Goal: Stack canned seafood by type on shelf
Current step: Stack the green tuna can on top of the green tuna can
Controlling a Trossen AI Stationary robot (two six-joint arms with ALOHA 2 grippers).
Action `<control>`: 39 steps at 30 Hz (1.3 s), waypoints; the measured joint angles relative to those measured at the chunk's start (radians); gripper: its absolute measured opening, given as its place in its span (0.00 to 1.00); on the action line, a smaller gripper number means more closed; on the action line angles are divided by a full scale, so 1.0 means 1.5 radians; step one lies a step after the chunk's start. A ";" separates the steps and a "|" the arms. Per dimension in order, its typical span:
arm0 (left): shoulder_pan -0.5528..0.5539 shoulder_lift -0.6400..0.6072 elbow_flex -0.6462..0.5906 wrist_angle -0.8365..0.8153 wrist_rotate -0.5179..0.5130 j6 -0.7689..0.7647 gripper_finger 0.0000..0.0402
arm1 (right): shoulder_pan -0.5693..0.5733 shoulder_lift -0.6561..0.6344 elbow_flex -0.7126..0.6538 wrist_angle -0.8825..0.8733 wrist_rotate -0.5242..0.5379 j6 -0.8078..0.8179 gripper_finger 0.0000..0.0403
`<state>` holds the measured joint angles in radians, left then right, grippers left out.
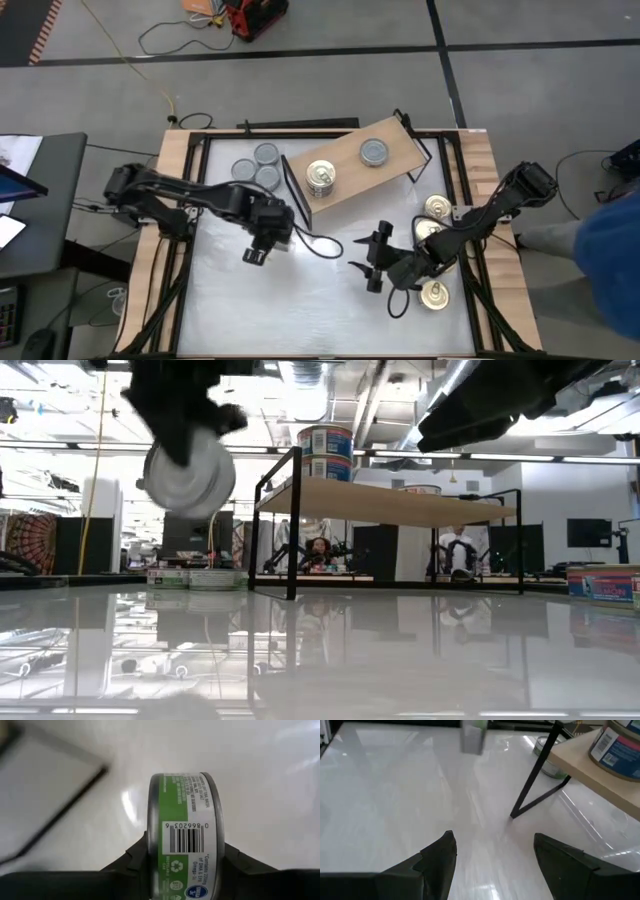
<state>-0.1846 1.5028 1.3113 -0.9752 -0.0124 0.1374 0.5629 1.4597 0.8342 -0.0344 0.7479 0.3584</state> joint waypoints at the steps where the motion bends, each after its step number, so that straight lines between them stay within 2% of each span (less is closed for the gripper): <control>1: -0.011 -0.009 -0.005 0.038 -0.003 -0.003 0.33 | 0.000 0.000 0.000 0.009 0.000 0.000 0.72; 4: -0.040 -0.024 -0.027 0.156 -0.028 -0.005 0.33 | -0.001 0.000 0.000 0.047 0.001 -0.020 0.72; 12: -0.064 -0.026 -0.098 0.431 -0.122 0.017 0.33 | -0.001 0.000 0.000 0.169 0.002 -0.163 0.72; 17: -0.063 -0.026 -0.140 0.567 -0.169 0.031 0.34 | -0.008 0.001 0.000 0.174 0.001 -0.188 0.72; 22: -0.061 -0.026 -0.164 0.664 -0.169 0.051 0.34 | -0.025 0.001 0.000 0.173 -0.001 -0.193 0.72; 28: -0.060 -0.026 -0.168 0.695 -0.171 0.061 0.34 | -0.034 0.001 0.000 0.178 -0.018 -0.205 0.78; 34: -0.058 -0.026 -0.168 0.735 -0.170 0.071 0.34 | -0.055 0.001 0.000 0.269 -0.029 -0.274 0.88; 39: -0.051 -0.026 -0.168 0.725 -0.165 0.058 0.34 | -0.059 0.001 0.004 0.308 -0.028 -0.315 0.83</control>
<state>-0.2608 1.4641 1.0599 0.1123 -0.2599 0.2245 0.4746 1.4605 0.8400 0.4271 0.7052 -0.1147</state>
